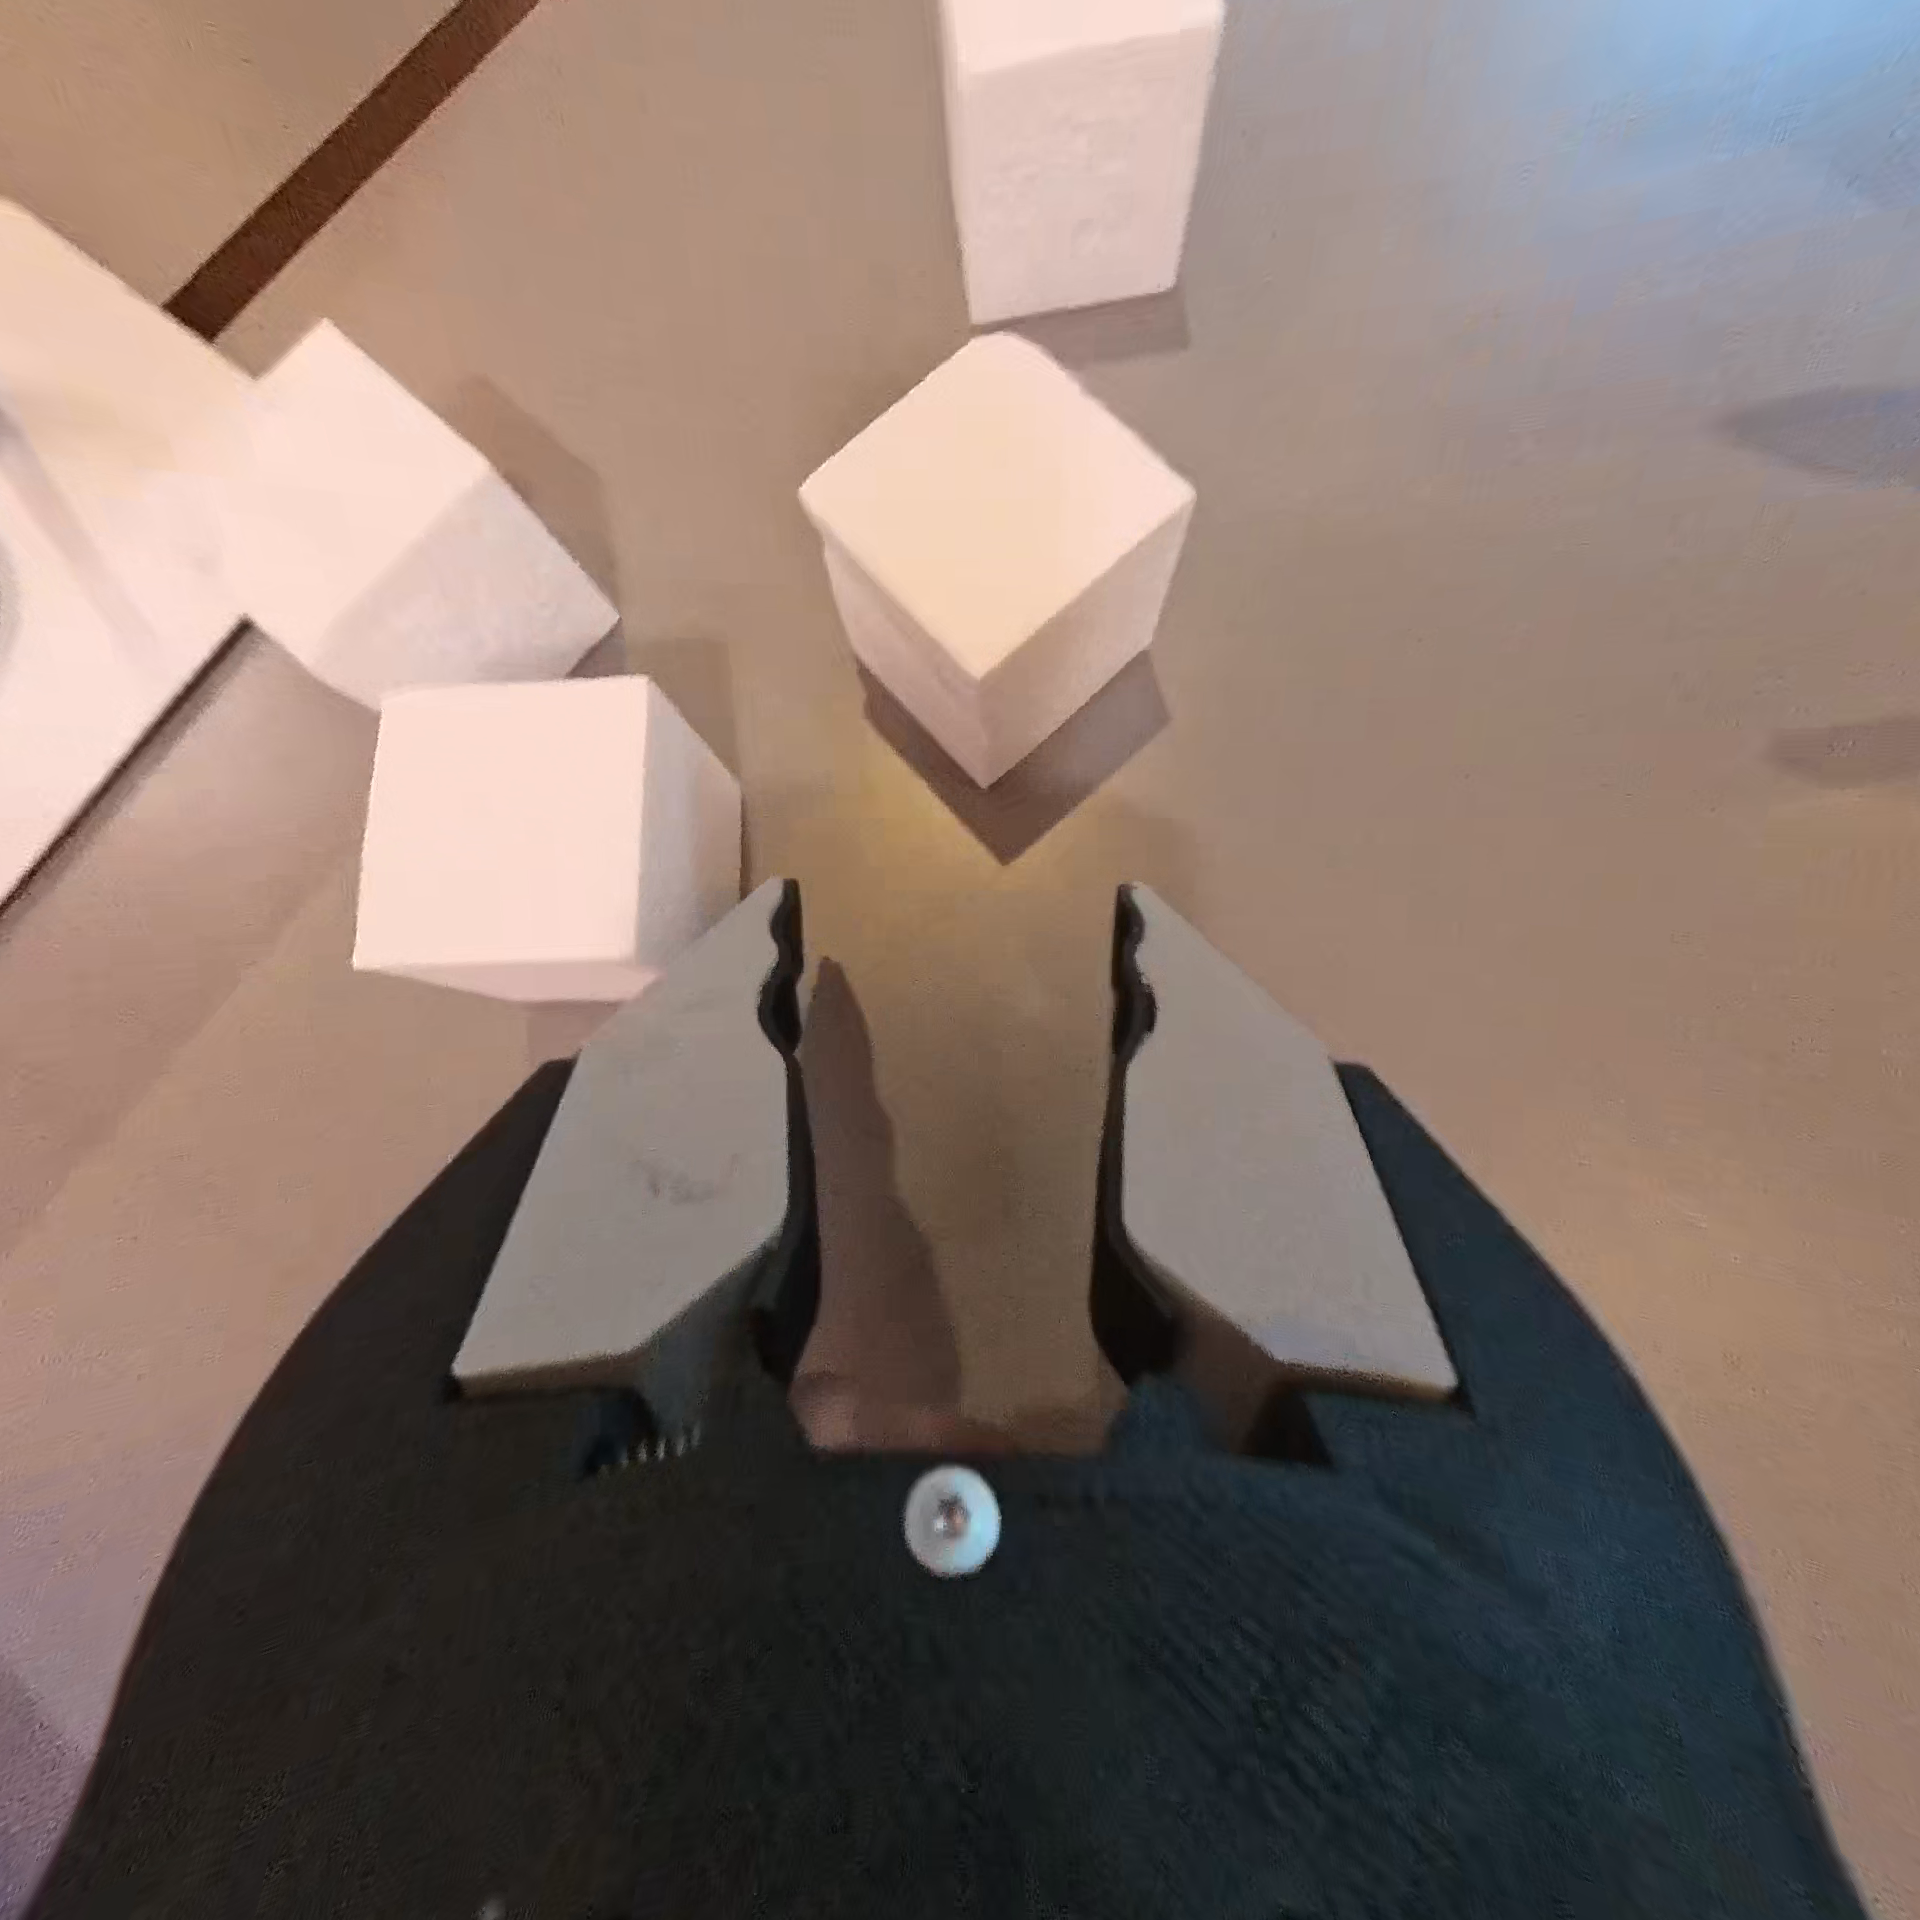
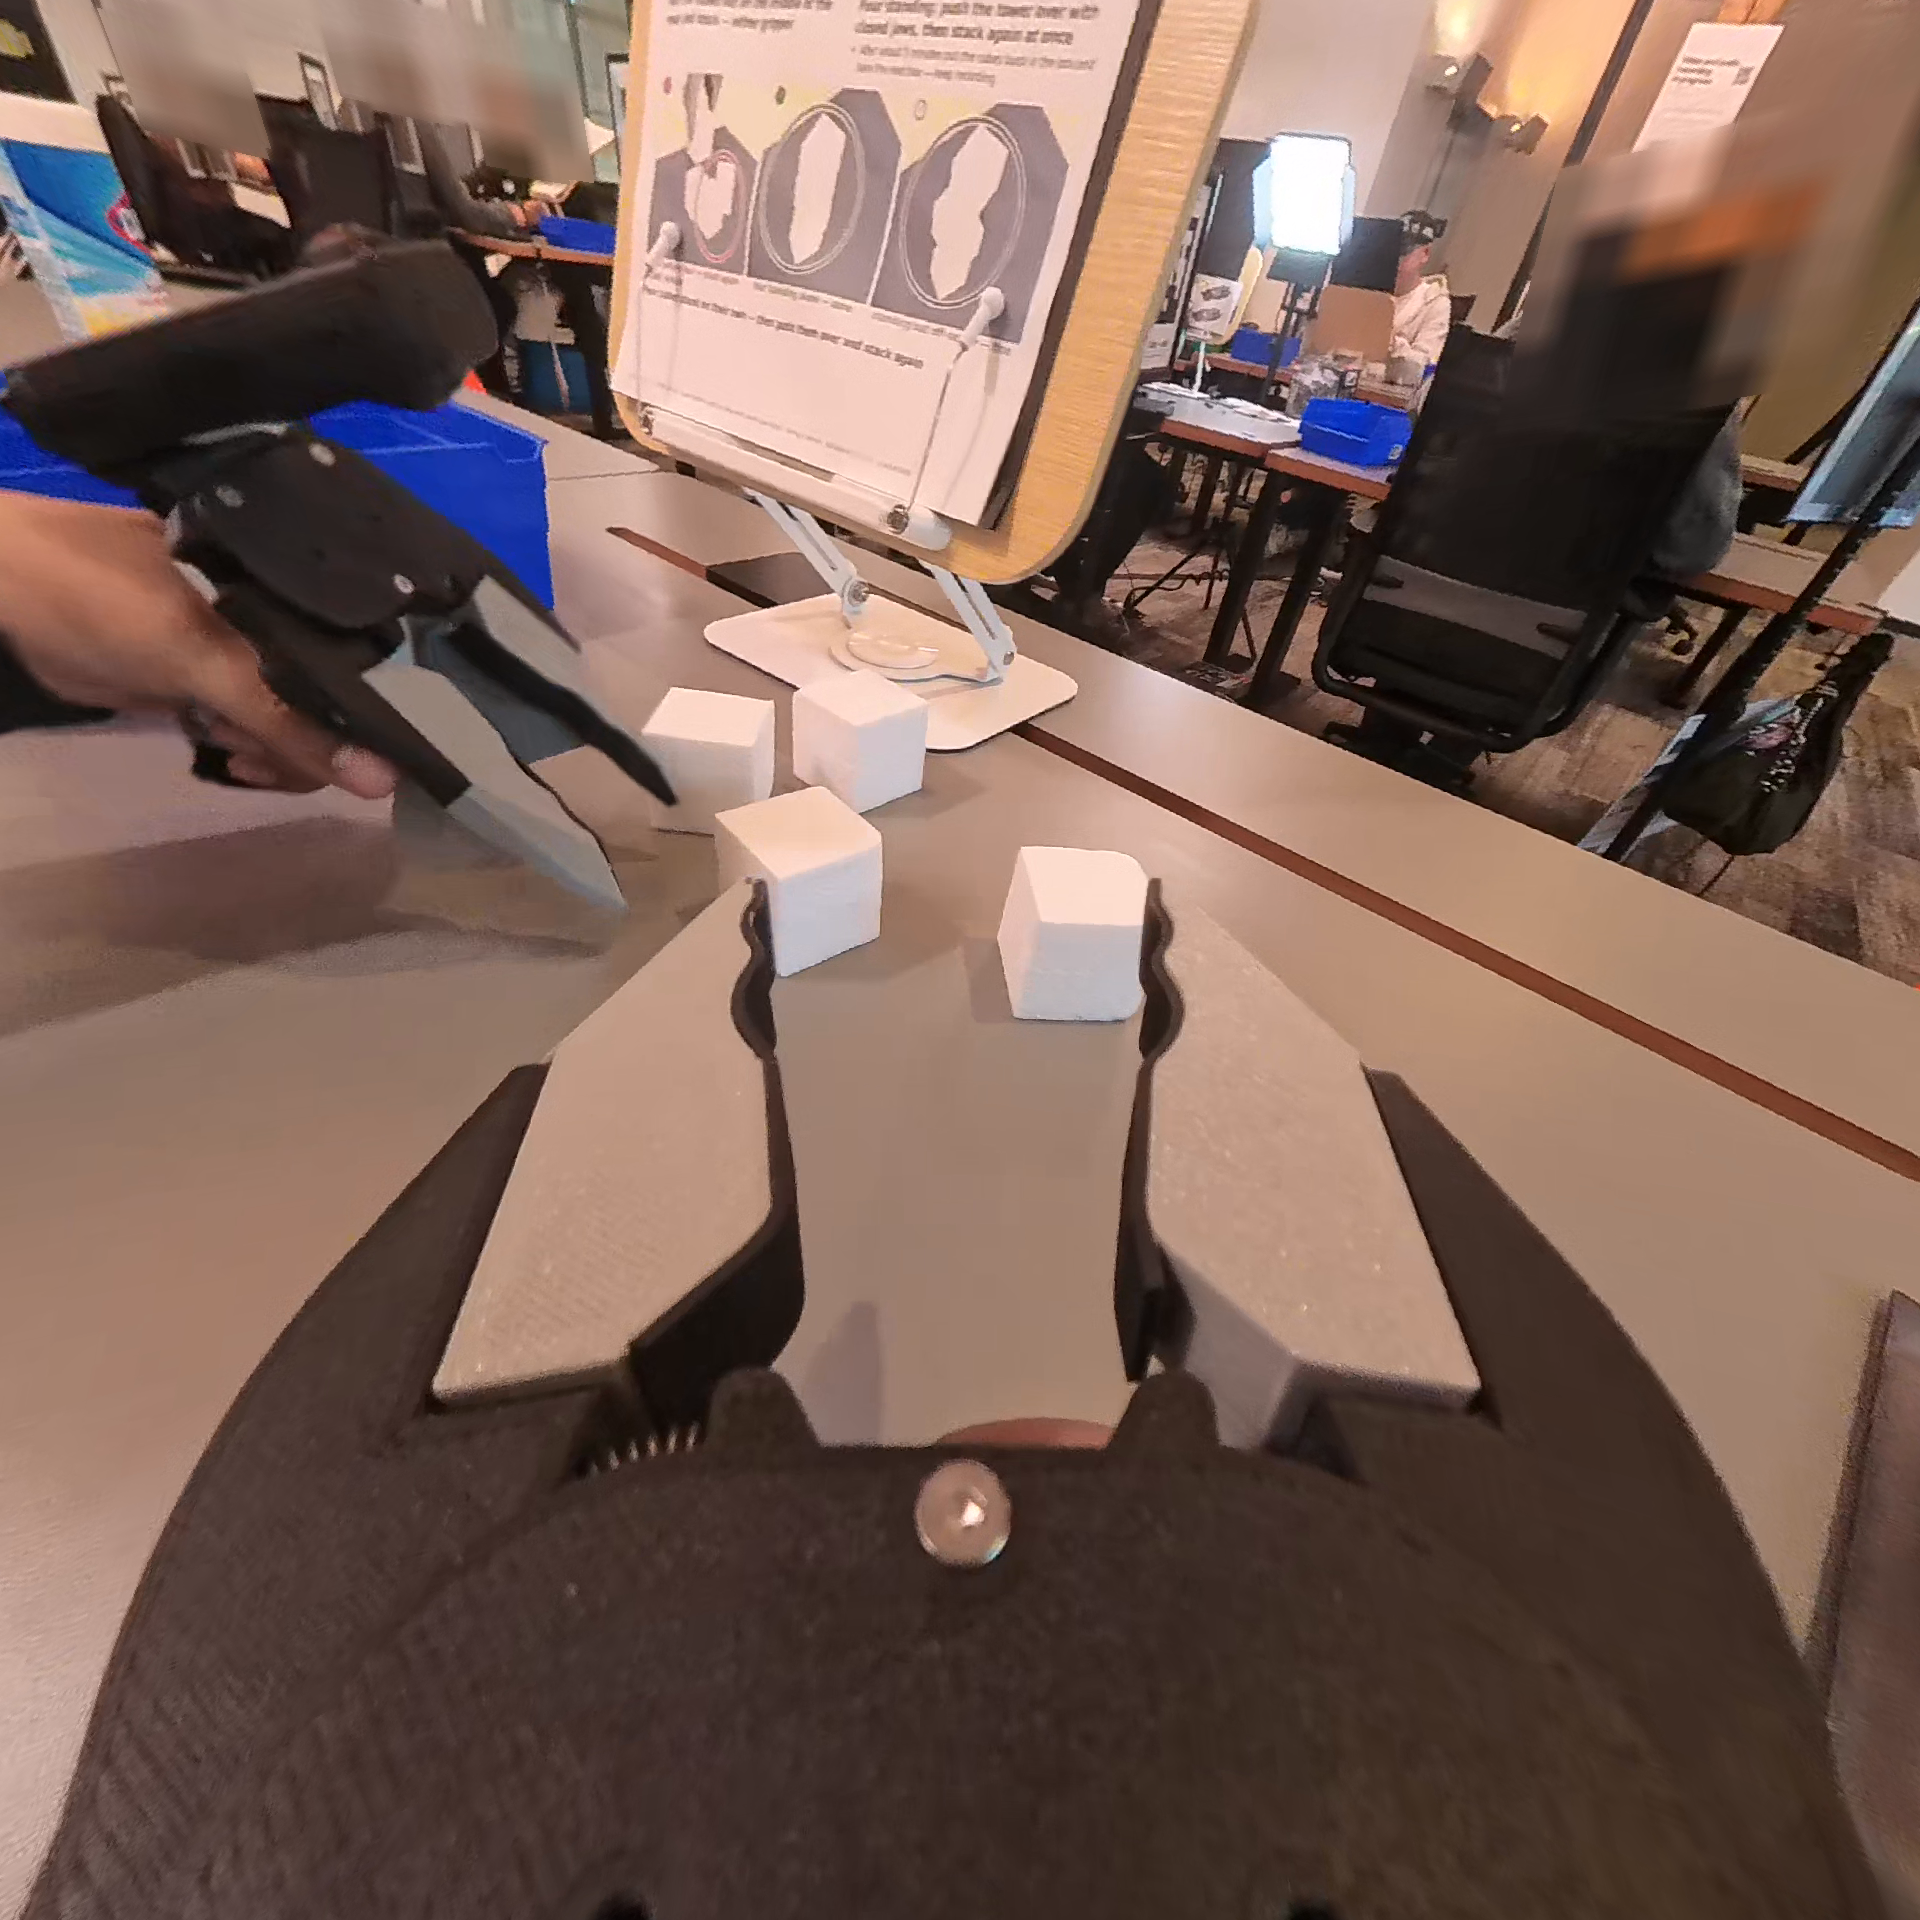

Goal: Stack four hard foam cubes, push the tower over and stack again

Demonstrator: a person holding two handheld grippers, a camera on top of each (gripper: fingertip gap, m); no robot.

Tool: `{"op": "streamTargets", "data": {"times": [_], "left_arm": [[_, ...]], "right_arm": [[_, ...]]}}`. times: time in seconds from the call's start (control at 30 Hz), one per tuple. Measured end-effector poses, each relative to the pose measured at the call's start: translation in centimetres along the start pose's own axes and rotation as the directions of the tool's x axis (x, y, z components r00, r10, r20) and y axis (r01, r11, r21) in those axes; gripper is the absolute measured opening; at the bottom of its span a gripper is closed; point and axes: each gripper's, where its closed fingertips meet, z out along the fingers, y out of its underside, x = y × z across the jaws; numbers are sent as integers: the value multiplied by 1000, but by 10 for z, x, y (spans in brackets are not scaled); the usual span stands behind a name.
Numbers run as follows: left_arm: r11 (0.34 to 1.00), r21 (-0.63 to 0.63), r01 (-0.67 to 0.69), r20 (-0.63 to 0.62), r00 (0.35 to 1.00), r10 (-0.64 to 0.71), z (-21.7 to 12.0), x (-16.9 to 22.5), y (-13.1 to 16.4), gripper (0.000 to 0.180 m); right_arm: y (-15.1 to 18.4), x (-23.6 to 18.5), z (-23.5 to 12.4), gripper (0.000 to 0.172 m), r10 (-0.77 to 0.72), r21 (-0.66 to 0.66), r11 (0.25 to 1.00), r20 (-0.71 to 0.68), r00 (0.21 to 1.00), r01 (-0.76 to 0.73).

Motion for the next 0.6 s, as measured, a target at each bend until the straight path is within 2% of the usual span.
{"op": "streamTargets", "data": {"times": [0.13, 0.23, 0.3, 0.37, 0.5, 0.57, 0.6], "left_arm": [[960, 84, -266, -79, 959, 272, -5, 11, -32, 59], [913, 101, -396, -172, 897, 408, -6, 22, -50, 66], [882, 72, -466, -187, 862, 471, 0, 19, -58, 69], [861, 7, -508, -232, 837, 496, 9, 15, -59, 78], [848, -102, -520, -351, 817, 458, 27, 14, -52, 82], [832, -154, -532, -364, 814, 453, 39, 12, -44, 74], [819, -173, -547, -352, 811, 468, 44, 10, -41, 63]], "right_arm": [[-4, -5, -1, 69, 3, 17, 1000, 28, 1000, -4], [-8, -6, -3, 69, 25, 36, 999, 52, 998, -27], [-11, -7, -5, 69, 50, 51, 997, 81, 995, -54], [-13, -8, -5, 69, 71, 57, 995, 97, 993, -77], [-13, -14, -4, 69, 42, 46, 998, 103, 994, -47], [-13, -17, -4, 68, 25, 40, 999, 103, 994, -29], [-13, -17, -3, 68, 18, 39, 999, 100, 995, -22]]}}
